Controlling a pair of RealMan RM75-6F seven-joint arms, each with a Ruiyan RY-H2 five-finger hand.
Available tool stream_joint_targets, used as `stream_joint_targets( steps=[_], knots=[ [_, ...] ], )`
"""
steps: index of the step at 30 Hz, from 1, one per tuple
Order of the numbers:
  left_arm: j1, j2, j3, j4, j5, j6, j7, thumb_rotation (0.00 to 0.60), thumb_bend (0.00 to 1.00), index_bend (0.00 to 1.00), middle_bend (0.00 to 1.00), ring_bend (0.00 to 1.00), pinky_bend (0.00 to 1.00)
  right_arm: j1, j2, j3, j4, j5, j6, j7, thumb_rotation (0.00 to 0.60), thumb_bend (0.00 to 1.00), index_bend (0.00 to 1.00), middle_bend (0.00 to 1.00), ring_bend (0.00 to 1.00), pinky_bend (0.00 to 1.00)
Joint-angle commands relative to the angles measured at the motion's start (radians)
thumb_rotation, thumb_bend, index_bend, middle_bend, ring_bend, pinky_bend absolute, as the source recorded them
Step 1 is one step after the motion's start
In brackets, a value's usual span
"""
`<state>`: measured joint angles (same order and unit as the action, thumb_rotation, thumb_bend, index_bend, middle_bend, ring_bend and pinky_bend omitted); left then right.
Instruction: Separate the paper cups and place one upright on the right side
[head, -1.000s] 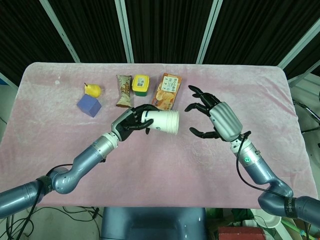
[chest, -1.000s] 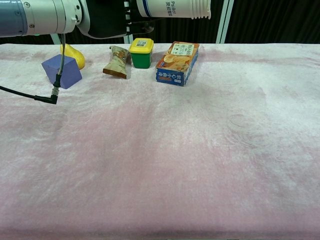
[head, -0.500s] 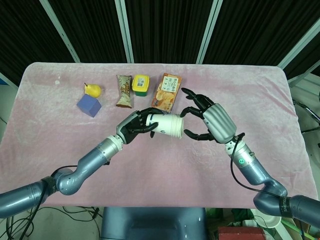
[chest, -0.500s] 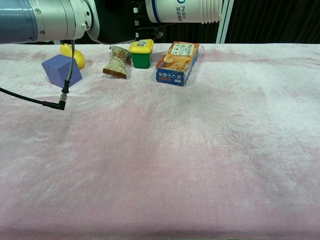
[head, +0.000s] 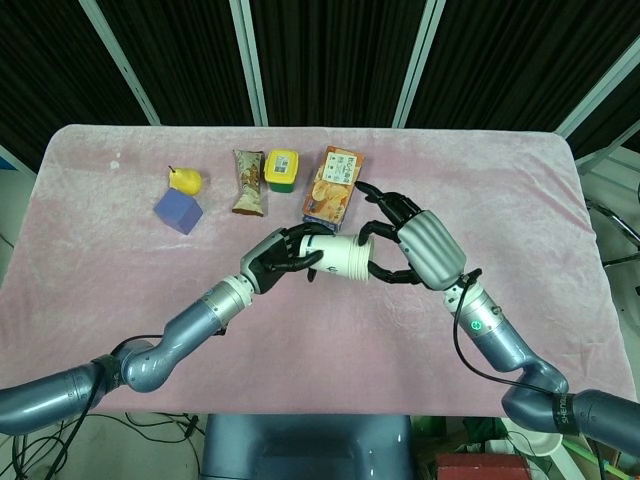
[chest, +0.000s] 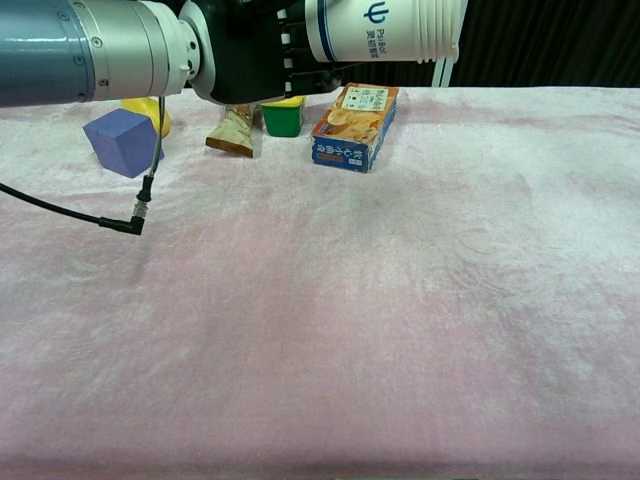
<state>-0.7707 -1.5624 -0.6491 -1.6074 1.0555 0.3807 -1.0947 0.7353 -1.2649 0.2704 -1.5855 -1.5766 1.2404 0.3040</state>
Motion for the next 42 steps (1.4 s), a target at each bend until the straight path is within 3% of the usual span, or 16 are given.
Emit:
stream_joint_targets(
  steps=[1, 12, 25, 42],
  knots=[
    [-0.001, -0.002, 0.000, 0.000, 0.000, -0.004, -0.002, 0.600, 0.51, 0.53, 0.53, 0.38, 0.63, 0.001, -0.001, -0.001, -0.001, 0.001, 0.001, 0.001, 0.600, 0.22, 0.55, 0.04, 0.18, 0.18],
    [-0.003, -0.018, -0.003, 0.000, -0.003, -0.012, -0.002, 0.600, 0.51, 0.53, 0.53, 0.38, 0.63, 0.008, -0.004, -0.012, -0.011, 0.001, -0.007, -0.012, 0.600, 0.27, 0.63, 0.04, 0.18, 0.18],
    [0.002, -0.026, -0.001, 0.001, -0.007, -0.024, 0.006, 0.600, 0.51, 0.53, 0.53, 0.38, 0.63, 0.006, -0.019, -0.020, -0.020, -0.014, 0.016, -0.016, 0.600, 0.33, 0.82, 0.06, 0.21, 0.18],
    [0.015, -0.032, -0.013, 0.013, -0.009, -0.047, 0.007, 0.600, 0.51, 0.53, 0.52, 0.38, 0.63, -0.008, -0.004, -0.028, -0.031, -0.013, 0.031, 0.018, 0.600, 0.35, 0.86, 0.07, 0.22, 0.18]
  ],
)
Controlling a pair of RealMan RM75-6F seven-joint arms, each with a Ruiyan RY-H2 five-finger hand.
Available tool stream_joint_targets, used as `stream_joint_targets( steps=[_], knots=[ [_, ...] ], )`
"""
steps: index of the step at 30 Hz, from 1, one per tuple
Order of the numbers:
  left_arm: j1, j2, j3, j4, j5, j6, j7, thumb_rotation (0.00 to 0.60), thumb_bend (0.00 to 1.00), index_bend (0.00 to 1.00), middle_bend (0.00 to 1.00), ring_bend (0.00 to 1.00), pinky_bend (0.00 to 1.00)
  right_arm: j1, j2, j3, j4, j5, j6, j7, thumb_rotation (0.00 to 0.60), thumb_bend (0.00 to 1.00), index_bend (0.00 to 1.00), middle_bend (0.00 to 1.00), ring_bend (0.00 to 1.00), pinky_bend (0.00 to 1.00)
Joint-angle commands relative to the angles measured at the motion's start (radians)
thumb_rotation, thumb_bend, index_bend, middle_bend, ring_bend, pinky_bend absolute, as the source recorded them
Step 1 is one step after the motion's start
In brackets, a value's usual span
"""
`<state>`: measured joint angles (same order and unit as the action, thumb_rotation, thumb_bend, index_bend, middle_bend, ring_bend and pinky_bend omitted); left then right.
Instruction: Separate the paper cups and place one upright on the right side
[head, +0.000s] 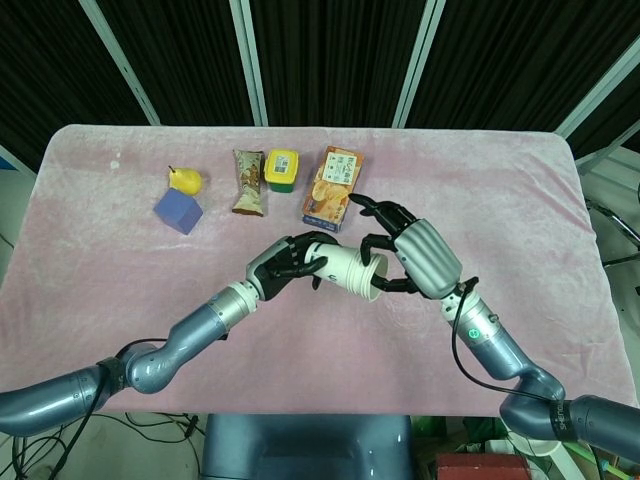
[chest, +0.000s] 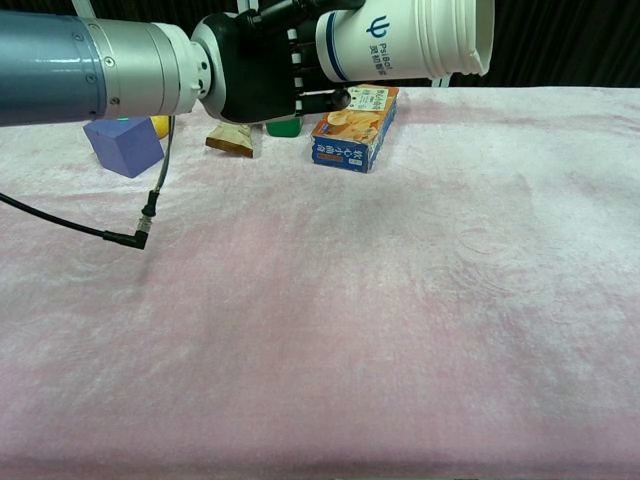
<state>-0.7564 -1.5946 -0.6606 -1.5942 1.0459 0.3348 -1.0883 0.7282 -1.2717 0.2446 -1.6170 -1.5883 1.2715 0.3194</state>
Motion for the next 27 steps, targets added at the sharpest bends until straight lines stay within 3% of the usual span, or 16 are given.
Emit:
stream_joint_targets(
  steps=[1, 9, 19, 24, 27],
  knots=[
    [0.002, 0.000, -0.003, -0.001, 0.002, -0.003, 0.000, 0.600, 0.51, 0.53, 0.52, 0.38, 0.63, -0.002, 0.004, -0.003, 0.000, -0.002, 0.000, 0.003, 0.600, 0.35, 0.86, 0.07, 0.22, 0.18],
    [0.028, 0.012, -0.013, -0.005, 0.011, -0.021, -0.007, 0.600, 0.51, 0.53, 0.52, 0.38, 0.63, -0.018, 0.025, -0.009, 0.002, -0.005, 0.013, 0.016, 0.600, 0.35, 0.87, 0.07, 0.22, 0.18],
    [0.096, 0.090, -0.044, 0.019, 0.035, -0.066, -0.013, 0.600, 0.51, 0.52, 0.52, 0.38, 0.63, -0.062, 0.091, -0.039, 0.004, -0.018, 0.030, 0.080, 0.600, 0.35, 0.88, 0.07, 0.22, 0.18],
    [0.103, 0.173, -0.008, 0.011, 0.092, -0.091, 0.085, 0.600, 0.51, 0.52, 0.52, 0.38, 0.63, -0.074, 0.140, -0.080, -0.004, -0.028, -0.015, 0.101, 0.600, 0.35, 0.88, 0.06, 0.22, 0.18],
    [0.091, 0.260, 0.048, -0.010, 0.161, -0.061, 0.240, 0.600, 0.51, 0.52, 0.51, 0.38, 0.63, -0.069, 0.177, -0.107, -0.004, -0.003, -0.093, 0.105, 0.600, 0.35, 0.88, 0.06, 0.22, 0.18]
  ],
)
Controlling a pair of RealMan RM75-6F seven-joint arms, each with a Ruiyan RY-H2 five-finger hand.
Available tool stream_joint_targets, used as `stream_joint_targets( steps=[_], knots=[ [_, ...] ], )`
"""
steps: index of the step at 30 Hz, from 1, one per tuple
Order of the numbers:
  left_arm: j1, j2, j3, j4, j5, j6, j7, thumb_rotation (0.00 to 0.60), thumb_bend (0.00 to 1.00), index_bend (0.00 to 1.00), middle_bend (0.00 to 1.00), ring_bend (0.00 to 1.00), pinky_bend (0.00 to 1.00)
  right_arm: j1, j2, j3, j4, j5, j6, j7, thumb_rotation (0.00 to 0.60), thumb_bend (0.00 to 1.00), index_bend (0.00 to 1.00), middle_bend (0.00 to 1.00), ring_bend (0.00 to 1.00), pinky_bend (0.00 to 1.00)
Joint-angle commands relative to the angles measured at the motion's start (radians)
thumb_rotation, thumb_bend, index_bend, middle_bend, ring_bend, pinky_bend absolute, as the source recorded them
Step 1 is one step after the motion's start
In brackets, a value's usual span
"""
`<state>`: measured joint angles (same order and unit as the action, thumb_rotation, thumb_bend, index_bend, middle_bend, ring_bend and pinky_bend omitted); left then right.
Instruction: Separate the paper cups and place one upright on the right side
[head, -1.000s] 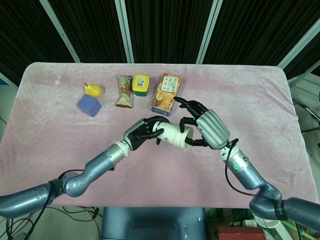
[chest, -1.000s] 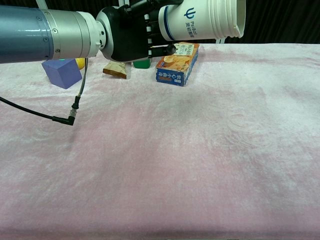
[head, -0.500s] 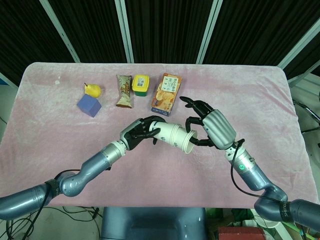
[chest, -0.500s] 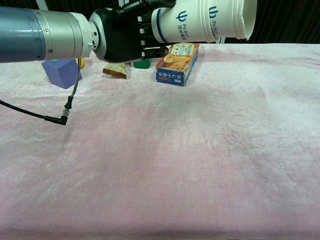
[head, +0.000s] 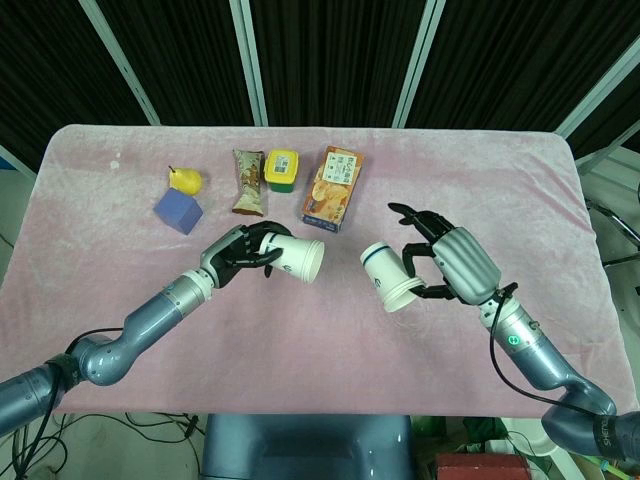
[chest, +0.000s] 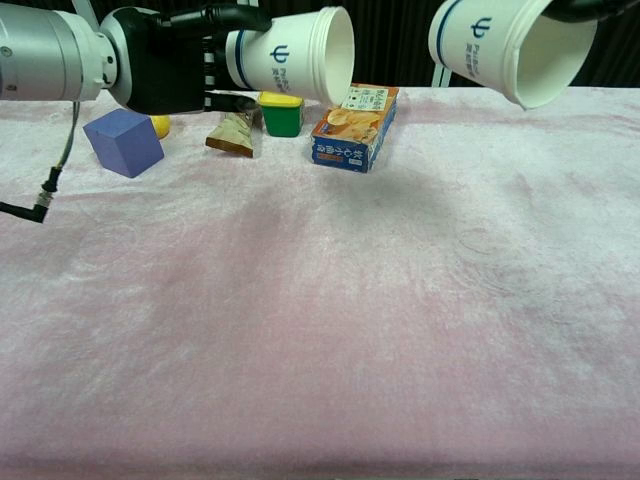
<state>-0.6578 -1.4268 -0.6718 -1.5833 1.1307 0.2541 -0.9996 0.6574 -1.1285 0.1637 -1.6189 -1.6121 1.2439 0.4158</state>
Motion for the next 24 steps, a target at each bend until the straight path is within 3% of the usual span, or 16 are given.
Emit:
stream_joint_targets(
  steps=[1, 4, 7, 8, 12, 15, 18, 24],
  knots=[
    [-0.011, 0.121, 0.079, -0.035, 0.087, 0.030, 0.200, 0.600, 0.51, 0.51, 0.51, 0.38, 0.63, 0.008, 0.049, -0.033, -0.006, 0.031, -0.099, 0.020, 0.600, 0.35, 0.88, 0.06, 0.22, 0.18],
    [-0.031, 0.193, 0.134, -0.072, 0.090, 0.046, 0.326, 0.600, 0.51, 0.51, 0.50, 0.37, 0.63, 0.027, 0.079, -0.043, -0.016, 0.055, -0.176, 0.043, 0.600, 0.35, 0.88, 0.06, 0.22, 0.18],
    [-0.061, 0.272, 0.217, -0.099, 0.115, 0.127, 0.576, 0.600, 0.51, 0.50, 0.50, 0.36, 0.63, 0.063, 0.105, -0.057, -0.017, 0.082, -0.287, 0.053, 0.600, 0.35, 0.88, 0.05, 0.22, 0.18],
    [-0.070, 0.294, 0.258, -0.103, 0.123, 0.196, 0.737, 0.600, 0.51, 0.50, 0.50, 0.35, 0.63, 0.084, 0.111, -0.061, -0.016, 0.094, -0.339, 0.047, 0.600, 0.35, 0.88, 0.04, 0.22, 0.18],
    [-0.087, 0.292, 0.362, -0.148, -0.026, 0.420, 1.182, 0.600, 0.51, 0.49, 0.50, 0.34, 0.63, 0.138, 0.126, -0.064, -0.025, 0.144, -0.475, 0.006, 0.600, 0.35, 0.87, 0.03, 0.20, 0.18],
    [-0.103, 0.260, 0.414, -0.171, -0.130, 0.547, 1.401, 0.600, 0.51, 0.48, 0.49, 0.34, 0.63, 0.179, 0.136, -0.070, -0.033, 0.189, -0.585, -0.025, 0.600, 0.36, 0.87, 0.02, 0.20, 0.18],
    [-0.109, 0.211, 0.453, -0.150, -0.183, 0.620, 1.494, 0.600, 0.51, 0.48, 0.49, 0.34, 0.63, 0.228, 0.129, -0.076, -0.022, 0.247, -0.704, -0.062, 0.600, 0.36, 0.87, 0.02, 0.20, 0.18],
    [-0.104, 0.135, 0.499, -0.040, -0.140, 0.649, 1.473, 0.600, 0.51, 0.48, 0.50, 0.34, 0.63, 0.286, 0.095, -0.084, 0.009, 0.347, -0.830, -0.120, 0.600, 0.36, 0.87, 0.02, 0.20, 0.18]
  ],
)
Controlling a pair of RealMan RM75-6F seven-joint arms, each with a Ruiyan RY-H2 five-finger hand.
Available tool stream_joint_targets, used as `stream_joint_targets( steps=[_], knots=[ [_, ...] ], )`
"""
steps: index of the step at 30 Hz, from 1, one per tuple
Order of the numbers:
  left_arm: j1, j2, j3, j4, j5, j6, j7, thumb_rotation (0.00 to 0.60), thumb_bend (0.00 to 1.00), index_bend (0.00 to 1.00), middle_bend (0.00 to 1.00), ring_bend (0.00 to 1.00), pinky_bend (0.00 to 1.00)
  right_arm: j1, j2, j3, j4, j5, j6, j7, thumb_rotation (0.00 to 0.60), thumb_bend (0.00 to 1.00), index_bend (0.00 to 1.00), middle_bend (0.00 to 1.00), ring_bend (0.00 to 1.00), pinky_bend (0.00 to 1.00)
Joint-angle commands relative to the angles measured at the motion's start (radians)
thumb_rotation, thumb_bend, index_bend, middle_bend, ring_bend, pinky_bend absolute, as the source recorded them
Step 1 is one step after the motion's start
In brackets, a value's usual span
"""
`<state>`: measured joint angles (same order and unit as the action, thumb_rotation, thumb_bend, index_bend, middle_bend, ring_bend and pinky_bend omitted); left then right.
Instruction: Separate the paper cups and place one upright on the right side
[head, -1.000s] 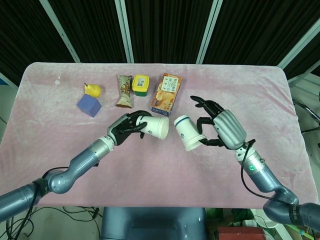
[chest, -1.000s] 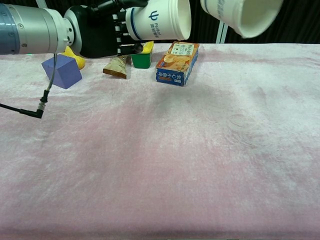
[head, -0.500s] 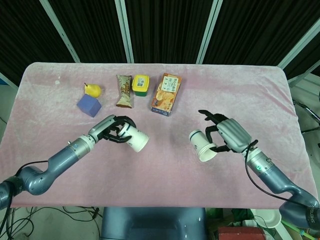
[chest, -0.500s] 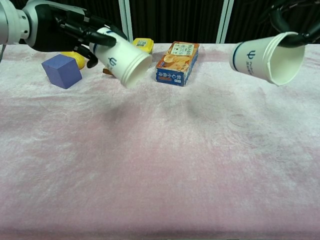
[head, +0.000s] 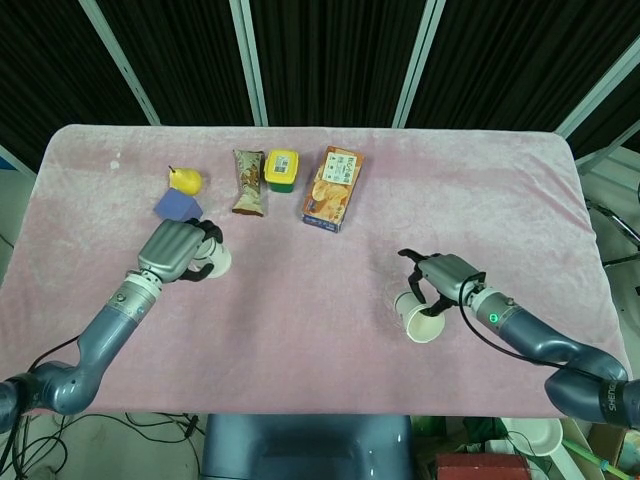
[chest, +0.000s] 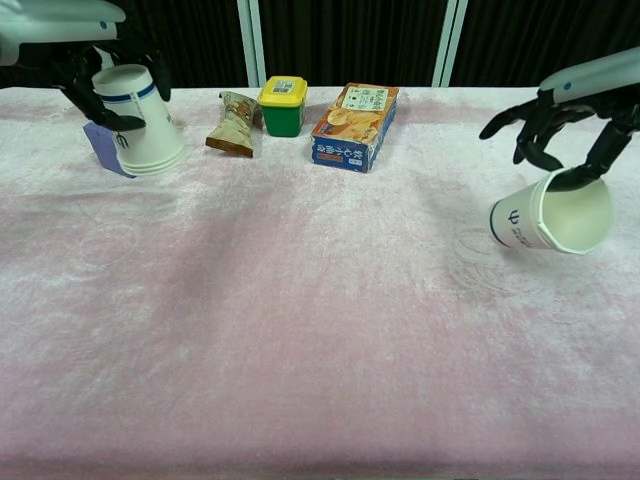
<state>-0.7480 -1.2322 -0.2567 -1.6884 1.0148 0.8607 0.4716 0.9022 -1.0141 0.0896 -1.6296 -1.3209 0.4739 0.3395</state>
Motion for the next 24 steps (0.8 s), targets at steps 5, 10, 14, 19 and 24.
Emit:
stream_joint_targets(
  steps=[5, 10, 14, 19, 24],
  knots=[
    [-0.004, -0.119, 0.112, 0.149, 0.025, 0.030, -0.074, 0.600, 0.51, 0.48, 0.50, 0.34, 0.63, 0.072, -0.073, -0.029, 0.055, 0.135, -0.096, -0.111, 0.600, 0.36, 0.87, 0.02, 0.20, 0.18],
    [0.003, -0.149, 0.128, 0.199, 0.060, 0.016, -0.135, 0.600, 0.51, 0.48, 0.50, 0.34, 0.63, 0.105, -0.094, -0.046, 0.064, 0.205, -0.123, -0.161, 0.600, 0.36, 0.86, 0.02, 0.19, 0.18],
    [0.010, -0.174, 0.138, 0.238, 0.094, 0.024, -0.166, 0.600, 0.51, 0.48, 0.49, 0.34, 0.63, 0.137, -0.100, -0.062, 0.068, 0.264, -0.142, -0.194, 0.600, 0.36, 0.82, 0.01, 0.18, 0.18],
    [0.014, -0.195, 0.151, 0.276, 0.113, 0.014, -0.195, 0.600, 0.51, 0.48, 0.49, 0.34, 0.63, 0.184, -0.102, -0.092, 0.072, 0.342, -0.182, -0.216, 0.600, 0.36, 0.60, 0.00, 0.15, 0.18],
    [0.017, -0.208, 0.154, 0.299, 0.118, 0.011, -0.211, 0.600, 0.51, 0.48, 0.49, 0.34, 0.63, 0.219, -0.108, -0.127, 0.080, 0.392, -0.198, -0.233, 0.600, 0.36, 0.48, 0.00, 0.14, 0.18]
  ],
)
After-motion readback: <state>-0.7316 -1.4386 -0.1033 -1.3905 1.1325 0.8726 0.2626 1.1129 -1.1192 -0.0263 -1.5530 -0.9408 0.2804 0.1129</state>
